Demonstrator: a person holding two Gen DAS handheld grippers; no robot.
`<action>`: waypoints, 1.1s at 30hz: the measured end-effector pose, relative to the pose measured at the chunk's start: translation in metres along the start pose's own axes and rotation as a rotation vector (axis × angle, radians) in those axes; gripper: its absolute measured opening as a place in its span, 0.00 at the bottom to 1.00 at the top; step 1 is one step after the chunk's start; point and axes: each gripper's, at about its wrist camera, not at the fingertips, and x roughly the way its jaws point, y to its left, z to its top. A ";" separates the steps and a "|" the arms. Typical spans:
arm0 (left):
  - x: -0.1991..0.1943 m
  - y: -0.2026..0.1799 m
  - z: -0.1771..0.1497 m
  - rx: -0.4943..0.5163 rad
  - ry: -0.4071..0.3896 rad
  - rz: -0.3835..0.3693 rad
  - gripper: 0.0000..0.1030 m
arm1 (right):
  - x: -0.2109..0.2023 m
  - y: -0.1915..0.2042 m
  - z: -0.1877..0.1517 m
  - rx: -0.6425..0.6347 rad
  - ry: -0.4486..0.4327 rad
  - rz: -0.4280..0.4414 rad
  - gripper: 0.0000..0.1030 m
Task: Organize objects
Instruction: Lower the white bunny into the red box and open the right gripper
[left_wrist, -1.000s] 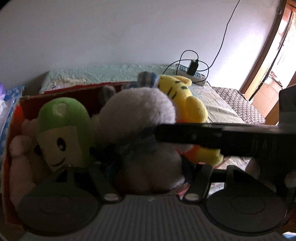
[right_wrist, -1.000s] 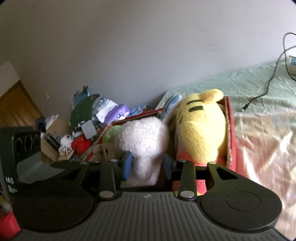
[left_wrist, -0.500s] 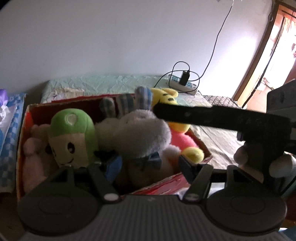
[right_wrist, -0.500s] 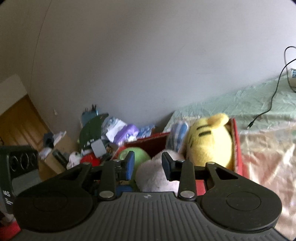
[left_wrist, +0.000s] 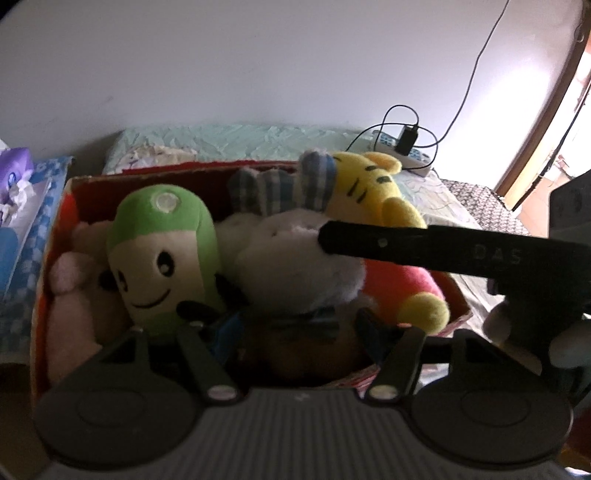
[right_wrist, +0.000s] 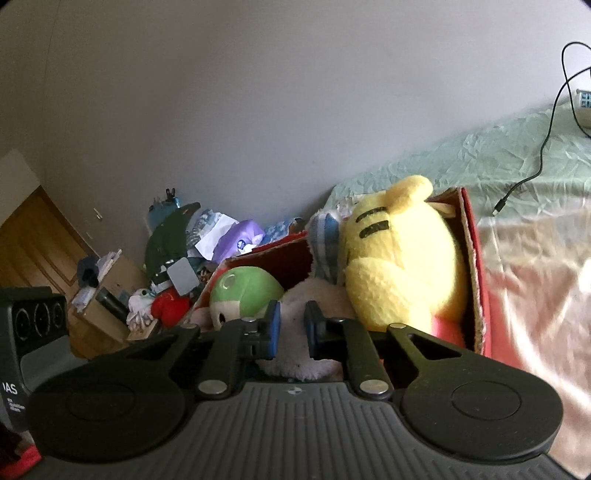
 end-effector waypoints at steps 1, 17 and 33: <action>0.002 0.000 0.001 -0.001 0.004 0.009 0.69 | -0.002 0.000 0.000 0.003 -0.001 0.002 0.12; 0.007 -0.011 0.007 0.011 0.029 0.138 0.86 | -0.032 0.007 -0.002 0.028 -0.069 -0.003 0.30; 0.001 -0.017 0.004 -0.005 0.035 0.253 0.89 | -0.037 0.017 -0.014 0.009 -0.064 -0.162 0.30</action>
